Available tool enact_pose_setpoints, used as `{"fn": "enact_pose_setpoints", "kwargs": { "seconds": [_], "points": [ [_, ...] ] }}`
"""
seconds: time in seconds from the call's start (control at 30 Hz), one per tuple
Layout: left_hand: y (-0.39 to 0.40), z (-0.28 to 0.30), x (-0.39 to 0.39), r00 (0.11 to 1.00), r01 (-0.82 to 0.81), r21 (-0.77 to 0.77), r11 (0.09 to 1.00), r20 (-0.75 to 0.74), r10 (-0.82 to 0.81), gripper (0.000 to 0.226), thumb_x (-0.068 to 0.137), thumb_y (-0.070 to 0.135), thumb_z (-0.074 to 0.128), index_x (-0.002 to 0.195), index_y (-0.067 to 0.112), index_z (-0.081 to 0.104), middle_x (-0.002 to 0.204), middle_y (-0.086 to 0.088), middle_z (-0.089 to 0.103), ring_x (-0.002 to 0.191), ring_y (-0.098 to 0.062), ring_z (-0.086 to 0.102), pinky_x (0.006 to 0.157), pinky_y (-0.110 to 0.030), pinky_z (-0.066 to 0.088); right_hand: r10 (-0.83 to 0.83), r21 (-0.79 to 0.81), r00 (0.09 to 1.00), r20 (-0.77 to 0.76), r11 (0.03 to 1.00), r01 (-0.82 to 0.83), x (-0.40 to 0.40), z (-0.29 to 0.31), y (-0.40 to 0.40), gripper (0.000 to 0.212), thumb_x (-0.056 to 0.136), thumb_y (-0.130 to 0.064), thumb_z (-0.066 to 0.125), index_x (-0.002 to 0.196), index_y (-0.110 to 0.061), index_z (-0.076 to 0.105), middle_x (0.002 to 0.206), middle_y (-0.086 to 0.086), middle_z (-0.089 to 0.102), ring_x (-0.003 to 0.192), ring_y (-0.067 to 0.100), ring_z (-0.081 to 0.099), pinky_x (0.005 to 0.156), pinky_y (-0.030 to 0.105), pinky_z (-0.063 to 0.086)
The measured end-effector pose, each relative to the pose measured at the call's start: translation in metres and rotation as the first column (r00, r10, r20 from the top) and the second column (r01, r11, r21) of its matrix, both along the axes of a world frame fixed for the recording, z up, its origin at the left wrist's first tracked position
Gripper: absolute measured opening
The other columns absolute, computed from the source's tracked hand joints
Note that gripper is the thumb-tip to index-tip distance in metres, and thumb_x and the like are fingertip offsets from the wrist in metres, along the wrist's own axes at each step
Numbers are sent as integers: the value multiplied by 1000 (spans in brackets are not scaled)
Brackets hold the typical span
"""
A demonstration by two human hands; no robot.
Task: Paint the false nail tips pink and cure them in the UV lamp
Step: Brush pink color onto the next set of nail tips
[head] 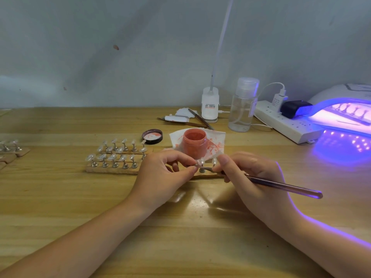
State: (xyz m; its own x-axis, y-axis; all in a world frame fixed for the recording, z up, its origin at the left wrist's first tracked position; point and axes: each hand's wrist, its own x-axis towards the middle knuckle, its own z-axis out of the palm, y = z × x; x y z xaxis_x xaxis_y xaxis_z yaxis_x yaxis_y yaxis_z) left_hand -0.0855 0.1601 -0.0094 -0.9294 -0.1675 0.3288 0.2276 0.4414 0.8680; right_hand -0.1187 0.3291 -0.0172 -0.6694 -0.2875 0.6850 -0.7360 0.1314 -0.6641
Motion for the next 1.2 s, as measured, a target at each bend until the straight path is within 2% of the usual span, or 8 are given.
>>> {"fn": "enact_pose_setpoints", "kwargs": {
  "seconds": [0.1, 0.3, 0.43, 0.5, 0.8, 0.93, 1.1, 1.2],
  "points": [
    [1, 0, 0, 1000, -2, 12, 1000, 7, 2, 26, 71, 7, 76, 64, 31, 69, 59, 22, 61, 55, 4, 45, 52, -7, 36, 13, -57, 1000, 26, 998, -12, 2, -1, 2, 28, 86, -28, 53, 67, -16, 69, 62, -14, 63, 57, 0, 57, 59, 12, 42],
    [1, 1, 1, 1000, -8, 10, 1000, 10, 8, 22, 71, 7, 76, 67, 27, 70, 59, 18, 62, 55, 4, 45, 52, -8, 37, -36, 62, 998, -49, 997, 39, -1, 1, -1, 32, 87, -33, 61, 71, -7, 70, 64, -1, 63, 61, 10, 57, 57, 21, 44],
    [1, 1, 0, 1000, -12, 12, 1000, 15, 12, 22, 71, 7, 75, 66, 27, 70, 59, 20, 61, 55, 4, 46, 51, -7, 36, 8, -18, 1000, 8, 1000, -8, 1, -1, 1, 28, 86, -30, 52, 69, -16, 70, 64, -13, 63, 58, 1, 58, 58, 14, 43],
    [1, 1, 0, 1000, -11, 3, 1000, 13, 11, 21, 71, 8, 76, 66, 28, 70, 61, 18, 62, 56, 3, 45, 52, -8, 36, 11, -61, 1000, 28, 998, -10, 2, -1, 1, 27, 86, -30, 52, 67, -20, 68, 63, -12, 64, 57, 1, 58, 58, 14, 44],
    [0, 0, -1, 1000, 12, -24, 1000, -8, -12, 12, 71, 7, 76, 72, 19, 73, 77, -6, 68, 58, -2, 44, 54, -14, 37, -11, 13, 1000, 21, 1000, 10, -1, -1, 1, 33, 87, -33, 51, 69, -13, 71, 58, -9, 60, 57, 5, 56, 56, 18, 43],
    [0, -1, -1, 1000, 12, -27, 1000, -17, -13, 13, 71, 8, 76, 71, 20, 72, 78, -4, 68, 59, -1, 44, 54, -13, 37, 8, -62, 998, 69, 998, -3, 2, -1, 1, 31, 86, -34, 51, 66, -18, 70, 60, -10, 63, 54, 2, 56, 56, 15, 42],
    [-1, -2, -3, 1000, 16, -40, 999, -18, -17, 9, 70, 13, 76, 72, 21, 73, 77, 0, 68, 60, 0, 47, 53, -11, 37, -46, 7, 999, 2, 999, 46, -1, 1, -1, 32, 87, -32, 52, 69, -12, 69, 60, -4, 61, 60, 8, 57, 57, 23, 46],
    [-2, -3, -3, 1000, -1, -58, 998, -28, 0, 16, 71, 13, 76, 70, 28, 71, 74, 6, 66, 61, 1, 48, 54, -10, 38, -22, -1, 999, 42, 1000, 22, 0, -1, 1, 35, 87, -35, 57, 67, -9, 70, 57, -2, 58, 55, 9, 55, 55, 23, 44]
  ]
}}
